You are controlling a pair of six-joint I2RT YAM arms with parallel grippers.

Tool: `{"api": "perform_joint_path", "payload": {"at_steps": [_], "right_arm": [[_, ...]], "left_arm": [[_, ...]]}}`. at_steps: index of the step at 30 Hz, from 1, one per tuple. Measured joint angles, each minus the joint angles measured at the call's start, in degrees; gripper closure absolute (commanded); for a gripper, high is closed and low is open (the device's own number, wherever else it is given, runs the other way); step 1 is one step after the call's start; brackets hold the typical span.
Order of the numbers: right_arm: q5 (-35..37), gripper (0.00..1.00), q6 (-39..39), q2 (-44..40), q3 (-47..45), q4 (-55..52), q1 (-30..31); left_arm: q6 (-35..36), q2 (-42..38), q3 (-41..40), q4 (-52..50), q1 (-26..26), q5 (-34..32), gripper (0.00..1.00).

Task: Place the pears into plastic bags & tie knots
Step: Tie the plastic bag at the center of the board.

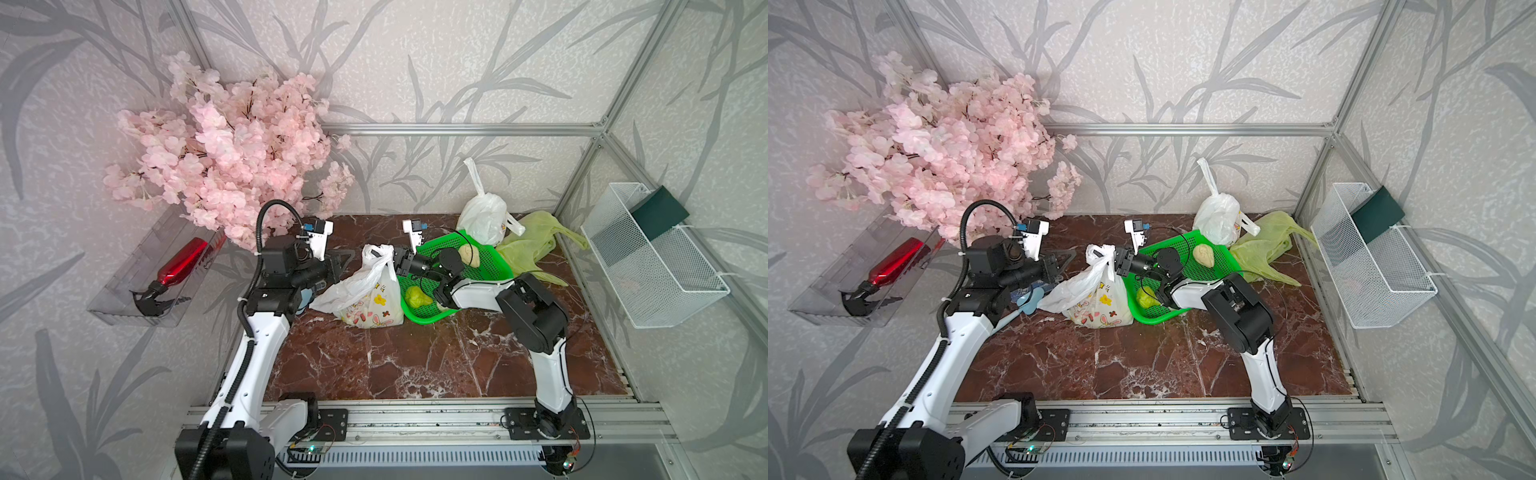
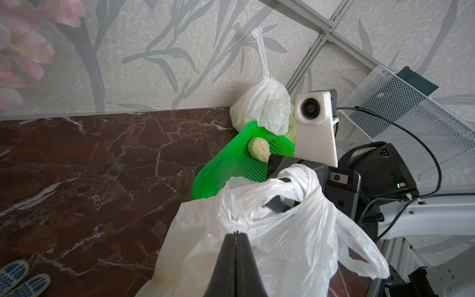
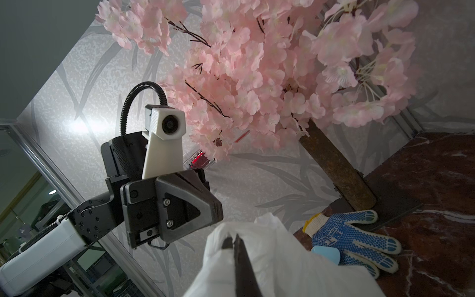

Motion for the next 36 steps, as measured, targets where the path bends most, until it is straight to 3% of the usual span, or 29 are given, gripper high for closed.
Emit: {"api": "perform_joint_path", "payload": {"at_steps": [2, 7, 14, 20, 30, 36], "right_arm": [[-0.11, 1.00, 0.35, 0.00, 0.00, 0.02, 0.00], [-1.42, 1.00, 0.66, 0.00, 0.00, 0.02, 0.02], [-3.56, 1.00, 1.11, 0.00, 0.02, 0.07, 0.07], [-4.52, 1.00, 1.92, 0.00, 0.39, 0.09, 0.17], [-5.86, 1.00, 3.19, 0.24, 2.27, 0.04, 0.15], [-6.19, 1.00, 3.67, 0.57, 2.95, -0.02, -0.11]], "left_arm": [[0.81, -0.02, 0.00, -0.07, 0.00, 0.90, 0.61], [2.23, 0.87, 0.02, 1.70, 0.00, 4.76, 0.47], [1.81, 7.30, 1.11, 4.28, -0.66, 11.61, 0.45], [1.27, 8.07, 1.40, 6.32, -1.97, 14.88, 0.51], [4.39, 9.84, 2.23, 1.55, -2.58, 17.62, 0.73], [5.68, 10.45, 3.06, -0.61, -2.56, 17.68, 0.93]]}}
